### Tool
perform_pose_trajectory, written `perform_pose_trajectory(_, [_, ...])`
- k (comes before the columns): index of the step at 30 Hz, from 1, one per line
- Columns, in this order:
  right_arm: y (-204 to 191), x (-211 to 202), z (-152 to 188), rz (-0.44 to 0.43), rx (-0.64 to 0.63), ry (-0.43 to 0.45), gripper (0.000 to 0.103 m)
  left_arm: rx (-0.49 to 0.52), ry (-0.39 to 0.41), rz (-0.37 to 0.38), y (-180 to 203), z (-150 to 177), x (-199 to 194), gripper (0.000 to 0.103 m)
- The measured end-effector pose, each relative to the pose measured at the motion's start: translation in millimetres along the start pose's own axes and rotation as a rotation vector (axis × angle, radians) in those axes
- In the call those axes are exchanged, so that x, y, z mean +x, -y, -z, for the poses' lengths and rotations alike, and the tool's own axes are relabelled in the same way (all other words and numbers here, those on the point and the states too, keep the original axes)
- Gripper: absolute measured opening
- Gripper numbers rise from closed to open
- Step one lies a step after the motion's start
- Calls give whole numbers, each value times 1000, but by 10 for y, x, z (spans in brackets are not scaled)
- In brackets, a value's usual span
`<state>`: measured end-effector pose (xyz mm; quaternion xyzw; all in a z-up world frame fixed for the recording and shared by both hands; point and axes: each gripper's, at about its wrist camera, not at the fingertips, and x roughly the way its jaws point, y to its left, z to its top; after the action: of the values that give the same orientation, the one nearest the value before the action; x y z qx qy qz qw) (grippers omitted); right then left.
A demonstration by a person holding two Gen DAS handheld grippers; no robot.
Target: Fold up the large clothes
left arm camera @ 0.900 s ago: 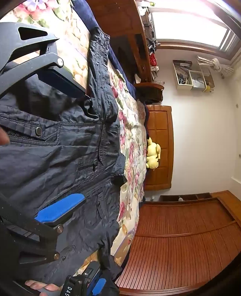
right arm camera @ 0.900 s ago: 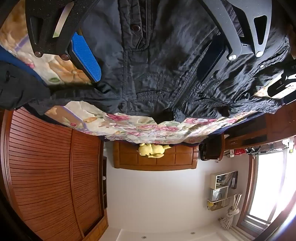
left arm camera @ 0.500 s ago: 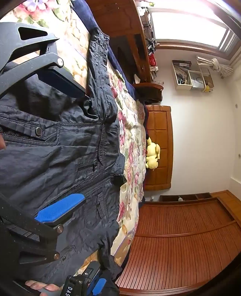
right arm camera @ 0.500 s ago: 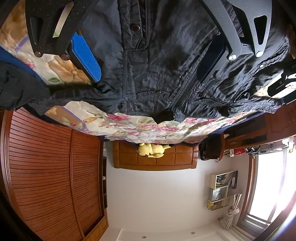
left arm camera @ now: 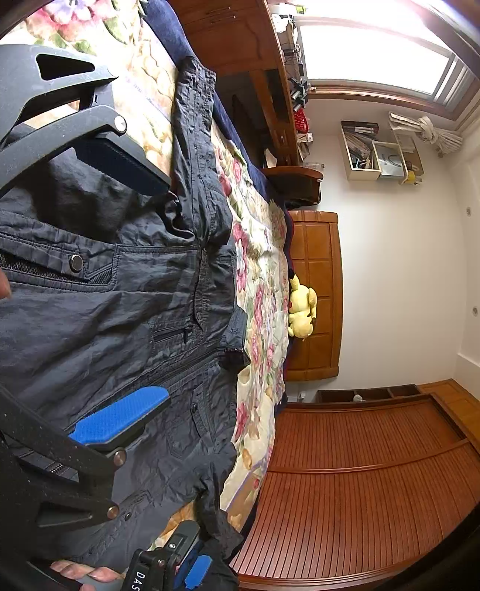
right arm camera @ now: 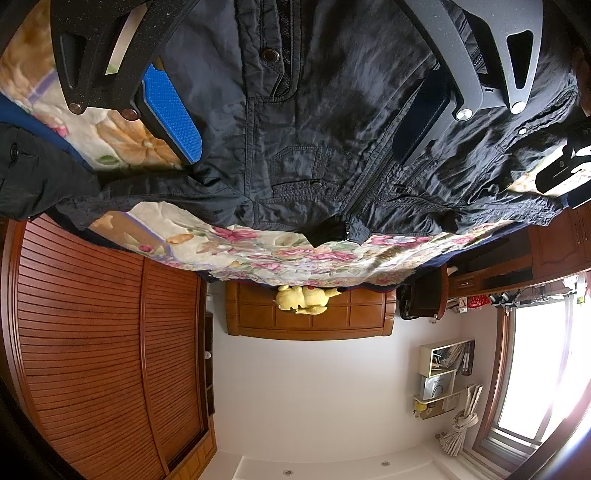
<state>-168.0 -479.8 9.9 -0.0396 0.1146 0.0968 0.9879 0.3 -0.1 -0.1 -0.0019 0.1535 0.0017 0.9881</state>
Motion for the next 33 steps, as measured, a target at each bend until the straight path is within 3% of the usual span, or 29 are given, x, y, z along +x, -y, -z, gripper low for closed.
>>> perform_pose_trajectory(33, [-6, 11, 6, 0, 0, -2, 103, 7, 6, -2, -25, -56, -91, 103])
